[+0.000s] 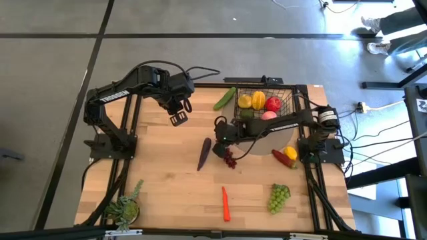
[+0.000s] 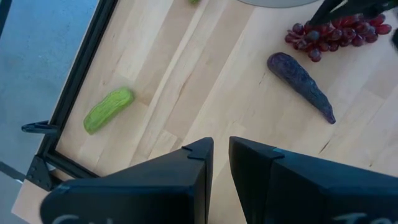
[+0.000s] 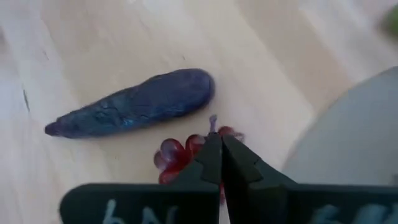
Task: Build produce basket
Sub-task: Put the red grapes into the black wire basket
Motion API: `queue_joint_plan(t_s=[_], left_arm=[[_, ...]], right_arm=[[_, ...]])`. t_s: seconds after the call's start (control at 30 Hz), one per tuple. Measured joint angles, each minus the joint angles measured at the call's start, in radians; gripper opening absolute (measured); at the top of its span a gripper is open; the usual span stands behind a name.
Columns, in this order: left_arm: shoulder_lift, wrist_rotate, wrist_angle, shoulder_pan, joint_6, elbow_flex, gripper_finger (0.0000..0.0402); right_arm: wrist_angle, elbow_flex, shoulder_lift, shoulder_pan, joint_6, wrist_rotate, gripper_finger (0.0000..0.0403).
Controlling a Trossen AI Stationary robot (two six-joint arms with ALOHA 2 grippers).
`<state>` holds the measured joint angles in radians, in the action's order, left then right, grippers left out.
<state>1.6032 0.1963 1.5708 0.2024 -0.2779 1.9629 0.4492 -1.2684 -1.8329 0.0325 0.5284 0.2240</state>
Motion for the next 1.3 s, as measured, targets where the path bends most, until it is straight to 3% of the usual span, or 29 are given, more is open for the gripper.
queue_joint_plan(t_s=[0.17, 0.27, 0.37, 0.63, 0.97, 1.3], left_arm=[[0.0, 0.0, 0.0, 0.0, 0.003, 0.0, 0.0041], [0.0, 0.0, 0.0, 0.0, 0.019, 0.0, 0.0041], [0.0, 0.0, -0.004, 0.0, 0.023, 0.0, 0.0041], [0.0, 0.0, -0.011, 0.0, 0.023, 0.0, 0.0041], [0.0, 0.0, -0.01, 0.0, 0.023, 0.0, 0.0041], [0.0, 0.0, -0.01, 0.0, 0.024, 0.001, 0.0041]], right_arm=[[0.243, -0.13, 0.009, 0.03, -0.014, 0.081, 0.0], [0.309, -0.185, 0.011, 0.035, -0.026, 0.039, 0.0], [0.265, -0.182, 0.011, 0.024, -0.036, -0.075, 0.0], [0.217, -0.18, 0.011, -0.038, -0.015, -0.218, 0.0018], [0.199, -0.179, -0.029, -0.084, 0.081, -0.226, 0.0131], [0.154, -0.179, -0.107, -0.083, 0.047, -0.201, 0.0132]])
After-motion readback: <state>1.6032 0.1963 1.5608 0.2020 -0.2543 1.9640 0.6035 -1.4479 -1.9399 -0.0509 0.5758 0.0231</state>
